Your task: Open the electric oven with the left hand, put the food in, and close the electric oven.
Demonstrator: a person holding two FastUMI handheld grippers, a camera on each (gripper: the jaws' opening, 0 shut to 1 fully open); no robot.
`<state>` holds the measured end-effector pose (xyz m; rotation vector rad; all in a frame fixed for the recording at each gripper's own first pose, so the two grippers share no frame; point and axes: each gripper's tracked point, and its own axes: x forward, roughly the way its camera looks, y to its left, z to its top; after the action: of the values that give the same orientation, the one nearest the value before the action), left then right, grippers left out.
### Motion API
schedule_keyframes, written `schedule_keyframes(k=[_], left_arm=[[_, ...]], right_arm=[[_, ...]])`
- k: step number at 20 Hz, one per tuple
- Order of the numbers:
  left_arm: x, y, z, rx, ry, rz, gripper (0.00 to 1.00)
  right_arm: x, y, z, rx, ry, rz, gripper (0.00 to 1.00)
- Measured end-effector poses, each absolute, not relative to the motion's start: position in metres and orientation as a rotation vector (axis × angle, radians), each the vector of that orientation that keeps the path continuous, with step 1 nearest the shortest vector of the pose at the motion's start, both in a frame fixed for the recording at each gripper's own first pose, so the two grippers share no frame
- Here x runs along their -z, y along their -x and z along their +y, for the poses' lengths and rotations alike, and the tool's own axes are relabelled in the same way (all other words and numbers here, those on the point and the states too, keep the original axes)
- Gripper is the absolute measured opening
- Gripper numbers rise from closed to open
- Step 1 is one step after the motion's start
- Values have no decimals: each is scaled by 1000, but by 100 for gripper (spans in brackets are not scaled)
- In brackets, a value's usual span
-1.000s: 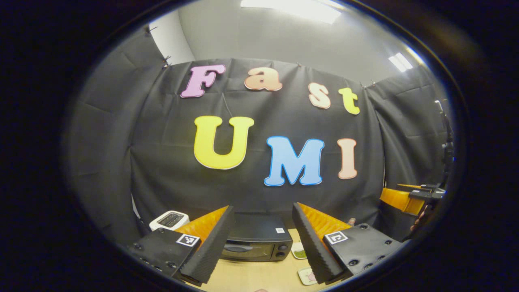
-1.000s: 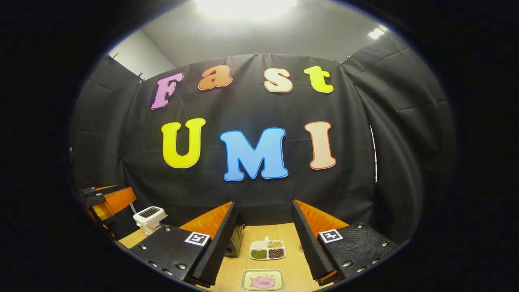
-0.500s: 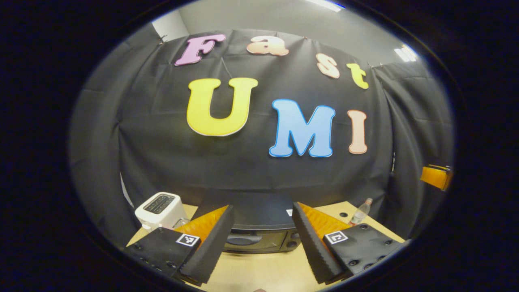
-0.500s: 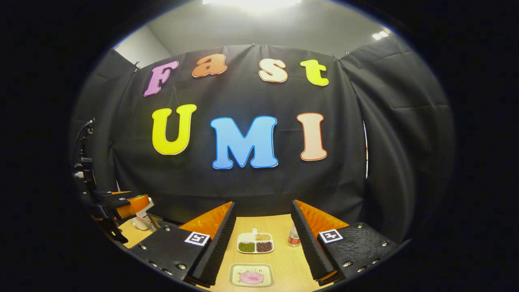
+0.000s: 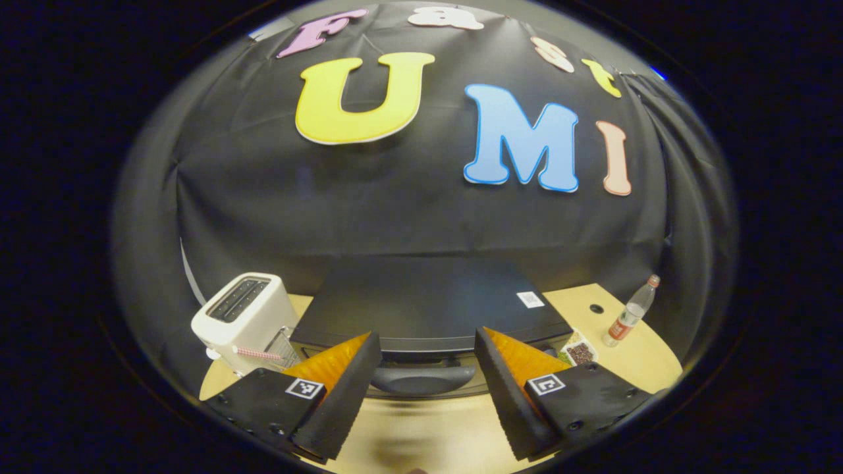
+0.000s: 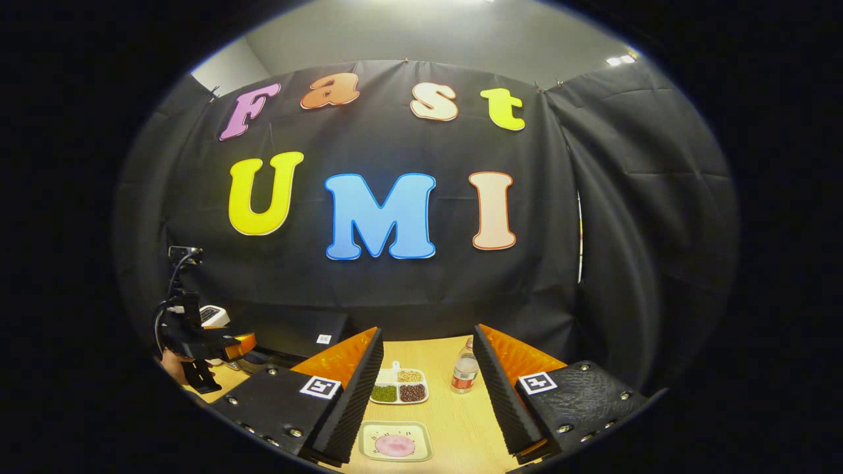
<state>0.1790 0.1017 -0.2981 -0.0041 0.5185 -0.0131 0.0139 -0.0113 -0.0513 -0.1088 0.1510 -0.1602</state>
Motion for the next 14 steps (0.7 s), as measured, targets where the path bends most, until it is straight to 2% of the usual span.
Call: schedule_keyframes(k=[1,3,6,8,9,10,11,14], left_arm=[[310,-181,101,17,8,541,100],[325,-187,102,21,-3,564,93],[337,-190,106,-1,-22,582,100],[343,-191,106,5,-61,576,94],[341,-189,106,7,-76,563,95],[343,-191,106,5,-74,563,100],[342,-187,105,-1,-62,566,94],[343,-187,105,-5,-64,570,95]], right_arm=[[53,-14,-12,168,109,157,83],[52,-15,-14,177,111,162,83],[51,-18,-16,185,125,162,83],[52,-21,-18,187,128,164,83],[53,-23,-17,185,124,166,83],[54,-26,-16,181,119,172,83],[56,-27,-15,173,118,177,83],[54,-33,-10,154,119,174,83]])
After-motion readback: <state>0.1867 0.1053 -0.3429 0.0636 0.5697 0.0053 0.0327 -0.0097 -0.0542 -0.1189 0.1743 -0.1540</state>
